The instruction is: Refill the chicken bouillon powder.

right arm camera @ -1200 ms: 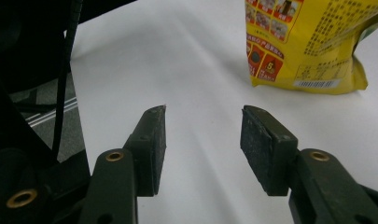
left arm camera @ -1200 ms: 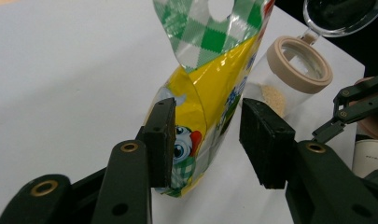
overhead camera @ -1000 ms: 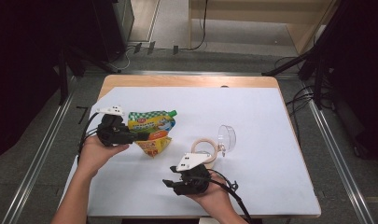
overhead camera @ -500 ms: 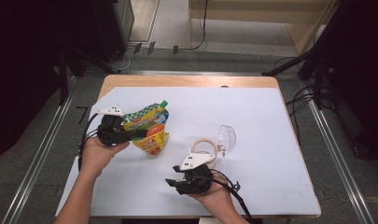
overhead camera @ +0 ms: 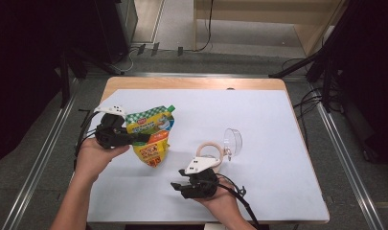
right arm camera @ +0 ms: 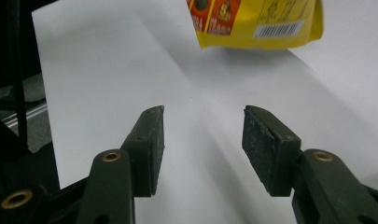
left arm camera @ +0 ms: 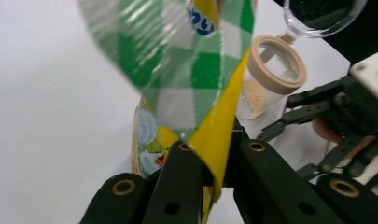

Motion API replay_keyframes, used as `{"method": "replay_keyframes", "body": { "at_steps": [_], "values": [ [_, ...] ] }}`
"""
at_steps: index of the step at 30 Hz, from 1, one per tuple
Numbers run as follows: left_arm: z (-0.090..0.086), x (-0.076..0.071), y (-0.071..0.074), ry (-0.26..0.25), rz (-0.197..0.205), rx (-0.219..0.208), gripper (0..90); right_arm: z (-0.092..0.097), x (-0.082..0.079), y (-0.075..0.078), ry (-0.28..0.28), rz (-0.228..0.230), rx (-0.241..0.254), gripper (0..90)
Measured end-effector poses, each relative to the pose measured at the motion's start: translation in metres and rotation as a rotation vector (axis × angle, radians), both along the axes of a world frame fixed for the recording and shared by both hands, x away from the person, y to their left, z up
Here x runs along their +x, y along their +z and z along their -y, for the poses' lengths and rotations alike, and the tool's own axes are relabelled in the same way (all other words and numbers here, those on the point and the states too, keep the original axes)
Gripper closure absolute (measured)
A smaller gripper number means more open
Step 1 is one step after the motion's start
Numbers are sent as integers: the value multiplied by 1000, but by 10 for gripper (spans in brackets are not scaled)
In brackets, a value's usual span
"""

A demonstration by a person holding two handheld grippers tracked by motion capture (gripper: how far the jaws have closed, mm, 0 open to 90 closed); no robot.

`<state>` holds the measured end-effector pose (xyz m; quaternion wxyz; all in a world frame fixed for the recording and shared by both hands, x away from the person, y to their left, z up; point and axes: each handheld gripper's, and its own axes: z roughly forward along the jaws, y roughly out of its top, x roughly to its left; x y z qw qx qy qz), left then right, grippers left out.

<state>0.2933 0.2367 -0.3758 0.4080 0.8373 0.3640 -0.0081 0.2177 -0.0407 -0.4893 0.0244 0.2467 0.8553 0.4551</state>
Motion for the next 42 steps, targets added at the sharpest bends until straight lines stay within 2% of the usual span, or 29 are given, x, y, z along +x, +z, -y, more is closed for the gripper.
{"method": "replay_keyframes", "body": {
  "at_steps": [4, 6, 11, 17, 20, 26, 30, 32, 34, 35, 37, 39, 40, 42],
  "values": [
    [5, -6, 13, -33, 11, -2, 900, -5, 1, -3, -3, 9, -8, 516],
    [7, -10, 19, -51, 12, -12, 900, -7, 1, -4, -14, -9, 0, 522],
    [16, -19, 32, -100, 9, -20, 900, -9, 3, -6, -39, -8, 3, 545],
    [32, -33, 47, -173, 8, -16, 900, -8, 6, -7, -64, -3, 12, 652],
    [37, -37, 51, -199, 8, -22, 900, -7, 7, -8, -87, -5, 28, 690],
    [45, -44, 58, -243, -7, -29, 900, -4, 10, -9, -125, -4, 47, 695],
    [48, -46, 59, -261, -18, -45, 900, -3, 10, -7, -144, 31, 63, 694],
    [48, -44, 56, -253, -40, -49, 900, -3, 8, -5, -135, 49, 79, 690],
    [48, -41, 53, -248, -58, -57, 900, -4, 4, -3, -116, 86, 84, 695],
    [48, -40, 51, -240, -67, -69, 900, -6, 3, -3, -117, 112, 61, 694],
    [48, -39, 51, -228, -70, -78, 900, -8, -2, -2, -83, 144, 42, 688],
    [51, -40, 51, -206, -58, -59, 900, -11, -7, -1, -58, 167, 34, 678],
    [52, -40, 51, -197, -54, -51, 897, -15, -12, 1, -32, 195, 12, 667],
    [54, -39, 50, -194, -59, -57, 896, -19, -17, 3, -16, 233, -23, 662]
  ]
}}
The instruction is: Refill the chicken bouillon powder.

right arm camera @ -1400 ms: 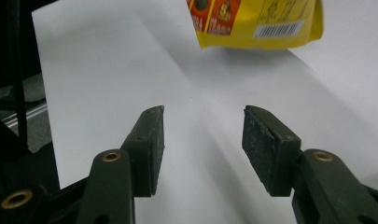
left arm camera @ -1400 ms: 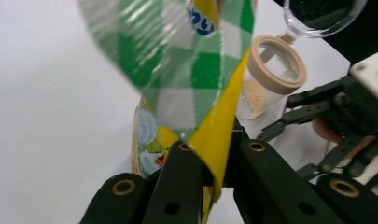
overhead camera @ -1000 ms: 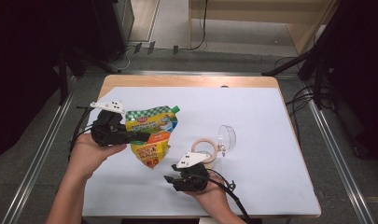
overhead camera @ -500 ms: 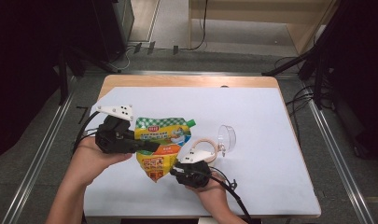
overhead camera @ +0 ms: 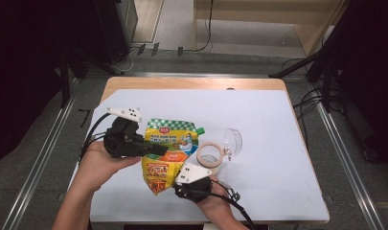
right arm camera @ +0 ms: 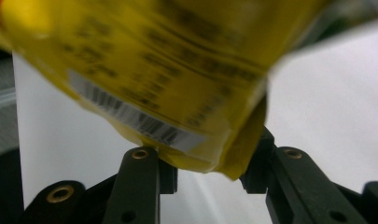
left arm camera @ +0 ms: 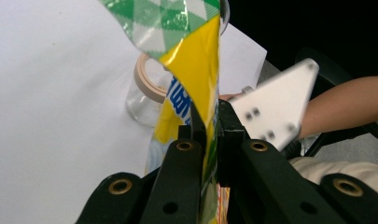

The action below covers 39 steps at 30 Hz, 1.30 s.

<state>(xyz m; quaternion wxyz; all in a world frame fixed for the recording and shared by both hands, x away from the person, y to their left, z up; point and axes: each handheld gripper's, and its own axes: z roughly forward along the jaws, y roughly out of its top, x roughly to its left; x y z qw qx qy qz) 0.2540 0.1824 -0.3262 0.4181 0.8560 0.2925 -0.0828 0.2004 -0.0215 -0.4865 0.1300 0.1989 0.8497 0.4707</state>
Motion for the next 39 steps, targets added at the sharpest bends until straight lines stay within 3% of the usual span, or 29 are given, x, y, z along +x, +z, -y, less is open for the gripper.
{"method": "replay_keyframes", "body": {
  "at_steps": [1, 3, 8, 16, 21, 25, 33, 39],
  "values": [
    [1, 0, -1, 2, 0, -4, 895, -2, -3, 1, 11, 22, -18, 661],
    [4, 0, -1, 17, -3, -9, 890, -5, -7, 2, 29, 17, -10, 662],
    [14, 1, -7, 49, -3, 38, 832, -7, -10, 6, 48, -21, 9, 662],
    [27, 3, -17, 61, -16, 52, 780, -10, -17, 12, 97, -97, 45, 664],
    [35, 5, -25, 57, -42, 80, 777, -14, -24, 16, 127, -82, 47, 625],
    [43, 5, -28, 61, -51, 104, 764, -15, -26, 17, 142, -109, 64, 619],
    [50, 10, -35, 89, -94, 96, 698, -13, -24, 20, 153, -170, 116, 619],
    [56, 16, -40, 116, -157, 106, 719, -14, -26, 23, 159, -165, 110, 607]
  ]
}}
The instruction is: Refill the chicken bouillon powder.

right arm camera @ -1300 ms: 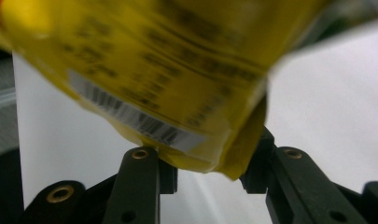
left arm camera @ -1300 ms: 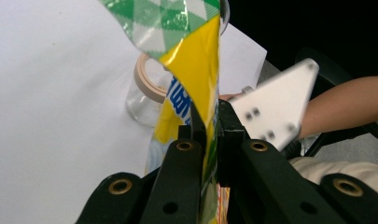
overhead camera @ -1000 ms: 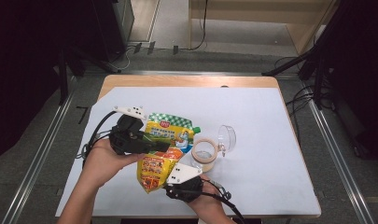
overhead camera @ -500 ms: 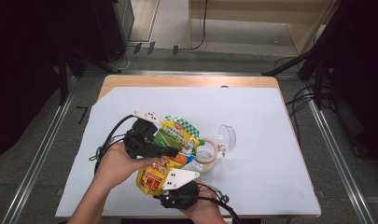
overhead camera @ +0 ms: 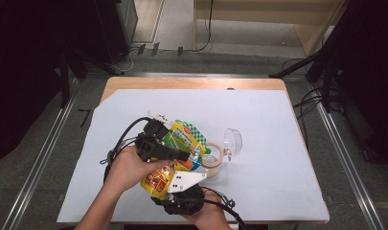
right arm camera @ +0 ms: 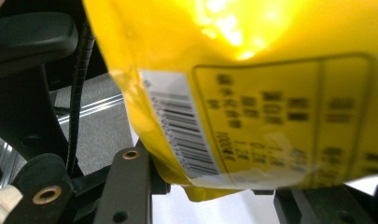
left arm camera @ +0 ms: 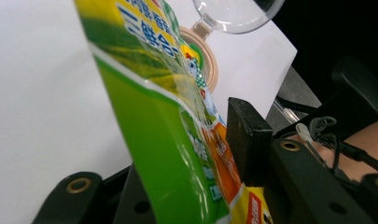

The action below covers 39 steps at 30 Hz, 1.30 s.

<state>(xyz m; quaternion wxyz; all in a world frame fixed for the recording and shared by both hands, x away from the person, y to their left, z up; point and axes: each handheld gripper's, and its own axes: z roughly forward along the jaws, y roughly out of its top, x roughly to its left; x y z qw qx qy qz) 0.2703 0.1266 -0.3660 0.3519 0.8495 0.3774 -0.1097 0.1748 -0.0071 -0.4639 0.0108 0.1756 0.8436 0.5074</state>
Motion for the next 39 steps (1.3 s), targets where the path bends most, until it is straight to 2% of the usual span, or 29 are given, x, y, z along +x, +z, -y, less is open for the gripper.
{"method": "replay_keyframes", "body": {
  "at_steps": [4, 7, 10, 12, 14, 18, 20, 23, 24, 28, 31, 36, 39],
  "values": [
    [3, 1, -1, 4, -9, 21, 743, -2, 0, 0, 6, -5, 3, 605],
    [6, 7, -1, 30, -32, 29, 756, -2, 4, 0, 3, -11, 6, 603],
    [9, 13, 1, 27, -54, 41, 765, -1, 7, 3, 1, -12, -2, 599],
    [12, 16, 3, 21, -62, 39, 766, 1, 7, 5, 1, 3, -7, 595],
    [15, 20, 6, 22, -73, 55, 767, 3, 9, 8, 3, 25, -6, 593],
    [19, 27, 10, 33, -101, 79, 777, 4, 14, 12, 3, 12, 10, 591],
    [20, 29, 12, 42, -108, 78, 781, 3, 15, 15, 3, 4, 9, 588],
    [19, 33, 12, 50, -119, 64, 789, 4, 17, 17, 4, 22, 6, 568],
    [20, 33, 12, 52, -127, 62, 791, 4, 16, 17, 2, 45, 2, 564],
    [20, 33, 12, 46, -124, 68, 793, 1, 14, 17, 1, 71, -3, 573],
    [20, 32, 10, 44, -111, 79, 789, -3, 13, 16, -6, 68, -13, 581],
    [19, 32, 9, 41, -113, 60, 732, -4, 15, 13, -20, 36, -2, 589],
    [17, 30, 12, 36, -92, 43, 705, -2, 17, 15, -35, -3, 43, 591]
  ]
}}
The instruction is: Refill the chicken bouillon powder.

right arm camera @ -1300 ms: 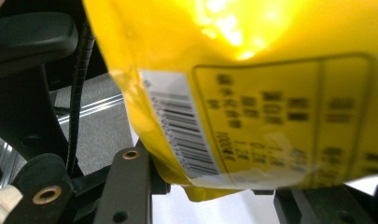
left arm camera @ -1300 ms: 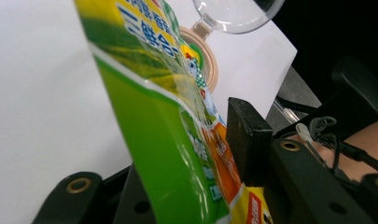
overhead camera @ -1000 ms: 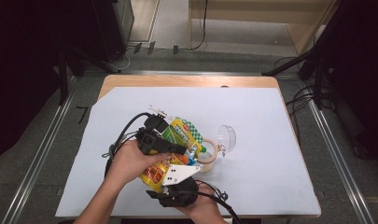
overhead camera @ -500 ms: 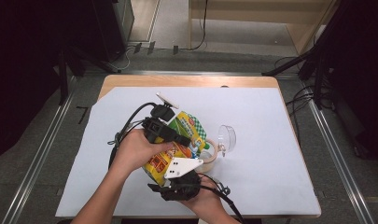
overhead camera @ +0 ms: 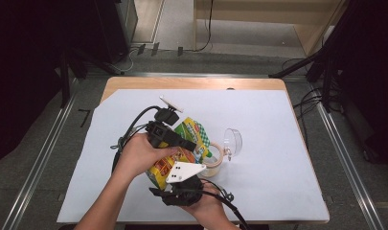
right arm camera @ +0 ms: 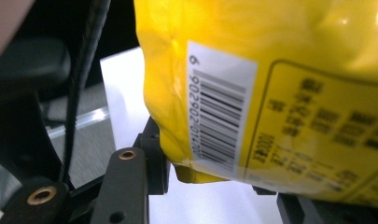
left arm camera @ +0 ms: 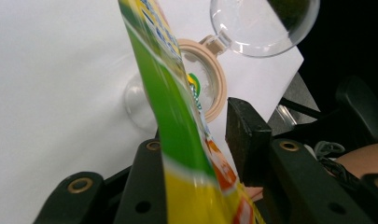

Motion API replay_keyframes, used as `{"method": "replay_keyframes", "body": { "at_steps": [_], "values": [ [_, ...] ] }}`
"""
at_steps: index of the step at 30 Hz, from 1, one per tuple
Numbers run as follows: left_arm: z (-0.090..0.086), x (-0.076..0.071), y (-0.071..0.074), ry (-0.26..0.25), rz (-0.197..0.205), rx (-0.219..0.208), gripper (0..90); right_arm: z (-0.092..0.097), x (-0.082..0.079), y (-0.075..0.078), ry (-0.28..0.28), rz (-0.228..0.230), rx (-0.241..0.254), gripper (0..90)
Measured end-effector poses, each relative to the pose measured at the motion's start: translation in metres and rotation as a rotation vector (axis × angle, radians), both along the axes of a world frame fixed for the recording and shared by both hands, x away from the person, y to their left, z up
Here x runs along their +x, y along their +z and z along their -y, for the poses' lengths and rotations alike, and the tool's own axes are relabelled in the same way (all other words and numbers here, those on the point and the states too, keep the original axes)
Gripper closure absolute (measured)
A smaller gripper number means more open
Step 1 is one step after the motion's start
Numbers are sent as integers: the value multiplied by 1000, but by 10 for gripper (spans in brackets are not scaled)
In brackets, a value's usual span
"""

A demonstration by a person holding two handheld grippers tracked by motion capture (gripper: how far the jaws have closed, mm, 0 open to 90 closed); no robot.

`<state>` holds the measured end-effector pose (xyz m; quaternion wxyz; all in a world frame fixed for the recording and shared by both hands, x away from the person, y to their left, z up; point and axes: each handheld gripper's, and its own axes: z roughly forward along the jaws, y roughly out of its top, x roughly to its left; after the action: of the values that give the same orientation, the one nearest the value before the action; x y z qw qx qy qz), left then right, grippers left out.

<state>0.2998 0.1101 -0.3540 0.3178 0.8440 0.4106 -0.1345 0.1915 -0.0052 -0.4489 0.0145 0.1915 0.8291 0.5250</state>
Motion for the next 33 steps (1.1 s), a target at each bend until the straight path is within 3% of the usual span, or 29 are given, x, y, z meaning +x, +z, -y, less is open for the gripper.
{"method": "replay_keyframes", "body": {
  "at_steps": [3, 8, 16, 20, 25, 33],
  "values": [
    [-2, -2, 4, 6, 20, -19, 665, 5, 4, 4, -16, -36, 46, 594],
    [-4, -6, 11, 0, 56, -36, 610, 9, 6, 7, -31, -49, 63, 593],
    [-3, -6, 11, -9, 72, 7, 710, 6, 6, 5, -9, -62, 50, 577],
    [0, -7, 11, -12, 78, 21, 763, 2, 2, 6, 12, -12, 17, 533],
    [0, -8, 12, 2, 78, 19, 762, 2, 3, 6, 17, 7, 12, 581],
    [0, -4, 10, -12, 93, -10, 703, 4, 6, 7, 0, -6, 7, 603]
  ]
}}
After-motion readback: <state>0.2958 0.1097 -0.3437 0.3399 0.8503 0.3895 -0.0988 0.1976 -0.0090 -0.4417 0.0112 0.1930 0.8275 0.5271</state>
